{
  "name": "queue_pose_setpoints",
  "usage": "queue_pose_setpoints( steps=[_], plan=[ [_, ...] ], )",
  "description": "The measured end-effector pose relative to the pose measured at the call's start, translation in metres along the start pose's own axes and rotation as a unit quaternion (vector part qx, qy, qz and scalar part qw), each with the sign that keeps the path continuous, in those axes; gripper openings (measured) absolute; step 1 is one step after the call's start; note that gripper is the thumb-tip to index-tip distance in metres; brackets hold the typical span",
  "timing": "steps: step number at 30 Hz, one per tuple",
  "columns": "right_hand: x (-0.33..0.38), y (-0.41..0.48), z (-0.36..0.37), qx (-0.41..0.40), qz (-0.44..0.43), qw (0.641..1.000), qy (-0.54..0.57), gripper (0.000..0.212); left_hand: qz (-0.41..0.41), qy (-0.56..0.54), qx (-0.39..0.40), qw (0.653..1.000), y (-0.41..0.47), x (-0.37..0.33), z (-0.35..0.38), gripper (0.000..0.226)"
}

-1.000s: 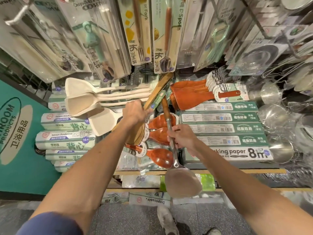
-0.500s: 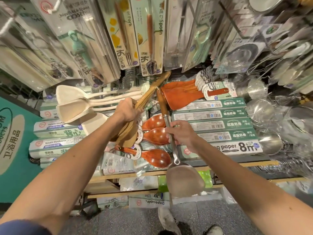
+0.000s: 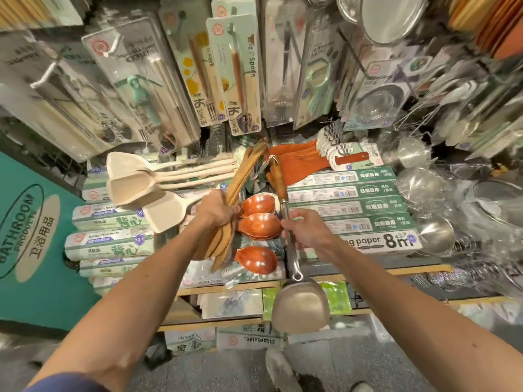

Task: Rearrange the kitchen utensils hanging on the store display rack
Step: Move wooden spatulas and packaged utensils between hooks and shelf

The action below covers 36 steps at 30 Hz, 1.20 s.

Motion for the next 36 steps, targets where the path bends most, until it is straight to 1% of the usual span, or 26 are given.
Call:
queue_pose_setpoints(
  steps=[2,5,8,11,14,15,17,19,21,23,25,26,27,31,33,35,36],
  plan=[
    [-0.004,0.0,-0.007,-0.007,-0.001,1.0,0.002,0.015,0.005,0.007,-0.01,1.0,-0.008,-0.006,0.005,0.034],
    [-0.009,-0.005,-0.02,-0.014,-0.005,1.0,0.022,0.014,-0.002,-0.009,-0.013,1.0,-0.026,-0.013,0.006,0.026],
    [-0.011,-0.014,-0.035,-0.022,-0.005,0.999,0.039,0.003,-0.01,-0.018,-0.032,0.999,-0.042,-0.015,-0.002,0.031],
    [-0.01,-0.029,-0.05,-0.008,-0.026,0.998,0.056,0.005,-0.013,-0.03,-0.058,0.998,-0.067,-0.02,-0.012,0.032],
    [-0.012,-0.047,-0.073,0.006,-0.032,0.997,0.065,0.005,-0.007,-0.04,-0.082,0.996,-0.101,-0.032,-0.02,0.024],
    [-0.013,-0.053,-0.082,0.008,-0.032,0.997,0.064,0.007,-0.005,-0.043,-0.09,0.995,-0.114,-0.038,-0.021,0.025],
    [-0.014,-0.068,-0.103,0.012,-0.041,0.997,0.063,0.01,0.005,-0.042,-0.107,0.993,-0.142,-0.049,-0.02,0.033],
    [-0.016,-0.086,-0.127,0.016,-0.061,0.996,0.067,0.009,0.019,-0.071,-0.12,0.99,-0.181,-0.071,-0.016,0.039],
    [-0.017,-0.107,-0.154,0.016,-0.089,0.994,0.053,0.007,0.027,-0.134,-0.114,0.984,-0.222,-0.095,-0.002,0.041],
    [-0.018,-0.126,-0.185,0.005,-0.119,0.992,0.033,0.003,0.028,-0.177,-0.105,0.978,-0.257,-0.119,0.015,0.054],
    [-0.02,-0.147,-0.218,0.007,-0.145,0.989,0.033,0.008,0.04,-0.216,-0.095,0.971,-0.287,-0.143,0.031,0.061],
    [-0.022,-0.157,-0.234,0.01,-0.155,0.987,0.038,0.014,0.041,-0.231,-0.093,0.968,-0.3,-0.156,0.039,0.061],
    [-0.023,-0.166,-0.25,0.009,-0.165,0.985,0.042,0.017,0.046,-0.245,-0.09,0.964,-0.315,-0.17,0.047,0.057],
    [-0.018,-0.201,-0.307,0.008,-0.208,0.975,0.071,0.014,0.084,-0.328,-0.037,0.94,-0.364,-0.225,0.075,0.042],
    [-0.009,-0.217,-0.336,-0.018,-0.235,0.969,0.078,0.015,0.119,-0.355,-0.012,0.927,-0.386,-0.256,0.082,0.038],
    [0.0,-0.233,-0.364,-0.054,-0.263,0.959,0.085,0.013,0.139,-0.397,0.018,0.907,-0.406,-0.286,0.088,0.031],
    [0.004,-0.24,-0.377,-0.059,-0.277,0.955,0.089,0.013,0.149,-0.411,0.033,0.899,-0.415,-0.3,0.09,0.028]
  ],
)
Point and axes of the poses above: each hand's wrist, its own y-axis towards the middle knuckle, its own z-axis out of the palm, x = y × z, the point moved 5 cm from there along y, towards the middle knuckle, and after that the axes turned 11 degrees about -x, right-handed, at the moved point
